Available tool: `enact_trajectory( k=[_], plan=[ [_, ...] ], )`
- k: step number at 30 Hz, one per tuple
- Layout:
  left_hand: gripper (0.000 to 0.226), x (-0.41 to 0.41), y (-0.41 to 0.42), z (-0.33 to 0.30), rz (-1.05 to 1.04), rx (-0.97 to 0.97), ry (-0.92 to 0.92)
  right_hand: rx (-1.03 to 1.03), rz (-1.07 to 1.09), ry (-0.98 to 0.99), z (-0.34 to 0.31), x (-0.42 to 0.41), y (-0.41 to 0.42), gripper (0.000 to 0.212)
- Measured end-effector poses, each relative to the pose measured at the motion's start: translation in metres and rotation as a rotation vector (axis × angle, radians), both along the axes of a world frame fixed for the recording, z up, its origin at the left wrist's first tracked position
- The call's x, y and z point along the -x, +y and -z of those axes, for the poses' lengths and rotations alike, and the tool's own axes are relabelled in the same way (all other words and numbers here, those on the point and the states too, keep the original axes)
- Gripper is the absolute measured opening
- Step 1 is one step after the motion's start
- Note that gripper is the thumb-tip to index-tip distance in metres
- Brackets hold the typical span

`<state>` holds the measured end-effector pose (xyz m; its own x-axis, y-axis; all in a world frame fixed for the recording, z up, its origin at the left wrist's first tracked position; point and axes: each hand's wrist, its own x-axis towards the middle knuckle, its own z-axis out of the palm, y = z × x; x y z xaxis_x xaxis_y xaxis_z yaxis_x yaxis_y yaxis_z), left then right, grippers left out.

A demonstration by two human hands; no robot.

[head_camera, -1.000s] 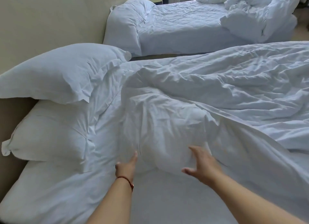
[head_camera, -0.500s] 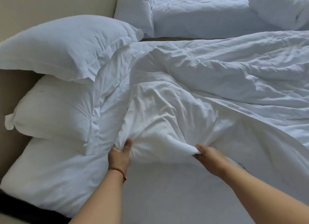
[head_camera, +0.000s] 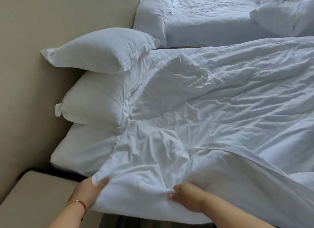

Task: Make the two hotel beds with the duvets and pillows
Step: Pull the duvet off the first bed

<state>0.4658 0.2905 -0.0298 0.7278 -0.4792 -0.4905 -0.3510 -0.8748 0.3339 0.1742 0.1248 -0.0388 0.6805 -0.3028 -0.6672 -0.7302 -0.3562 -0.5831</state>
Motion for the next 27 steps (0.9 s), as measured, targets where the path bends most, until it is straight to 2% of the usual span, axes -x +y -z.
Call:
enact_trajectory(
  k=[4,7,8,10,11,12,13,15,17,18,19,21,22,24,27],
  plan=[
    [0.064,0.005,-0.034,0.014,0.047,-0.052,0.039,0.085,0.085,0.008,0.024,0.017,-0.017,0.038],
    [0.073,0.021,-0.087,0.016,0.154,-0.089,-0.197,0.360,0.393,-0.100,0.033,0.037,-0.052,0.018],
    [0.070,0.030,-0.108,0.014,0.221,-0.064,-0.263,0.499,0.456,-0.109,0.037,0.046,-0.065,0.029],
    [0.068,0.051,-0.153,0.013,0.377,0.010,-0.260,0.656,0.461,0.079,0.047,0.069,-0.086,0.061],
    [0.068,0.060,-0.174,0.016,0.453,0.043,-0.213,0.658,0.454,0.226,0.054,0.082,-0.093,0.070],
    [0.069,0.069,-0.193,0.021,0.522,0.055,-0.160,0.611,0.480,0.338,0.061,0.094,-0.097,0.070],
    [0.071,0.077,-0.211,0.027,0.584,0.038,-0.121,0.555,0.530,0.392,0.069,0.104,-0.100,0.059],
    [0.081,0.086,-0.238,0.042,0.702,-0.060,-0.094,0.467,0.568,0.345,0.079,0.118,-0.106,0.030],
    [0.091,0.086,-0.256,0.055,0.797,-0.232,-0.093,0.461,0.548,0.237,0.075,0.121,-0.126,0.031],
    [0.087,0.084,-0.263,0.058,0.841,-0.319,-0.102,0.476,0.537,0.188,0.067,0.118,-0.141,0.033],
    [0.073,0.078,-0.268,0.059,0.872,-0.387,-0.105,0.502,0.514,0.143,0.054,0.115,-0.158,0.034],
    [0.028,0.064,-0.284,0.048,0.833,-0.363,-0.097,0.577,0.436,0.067,0.017,0.102,-0.197,0.039],
    [0.020,0.055,-0.293,0.038,0.777,-0.310,-0.090,0.625,0.392,0.044,-0.003,0.094,-0.218,0.042],
    [0.032,0.036,-0.319,0.010,0.652,-0.158,-0.117,0.711,0.338,-0.027,-0.039,0.077,-0.264,0.040],
    [0.027,0.016,-0.365,-0.042,0.502,0.053,-0.273,0.797,0.344,-0.134,-0.076,0.045,-0.338,0.032]
  ],
)
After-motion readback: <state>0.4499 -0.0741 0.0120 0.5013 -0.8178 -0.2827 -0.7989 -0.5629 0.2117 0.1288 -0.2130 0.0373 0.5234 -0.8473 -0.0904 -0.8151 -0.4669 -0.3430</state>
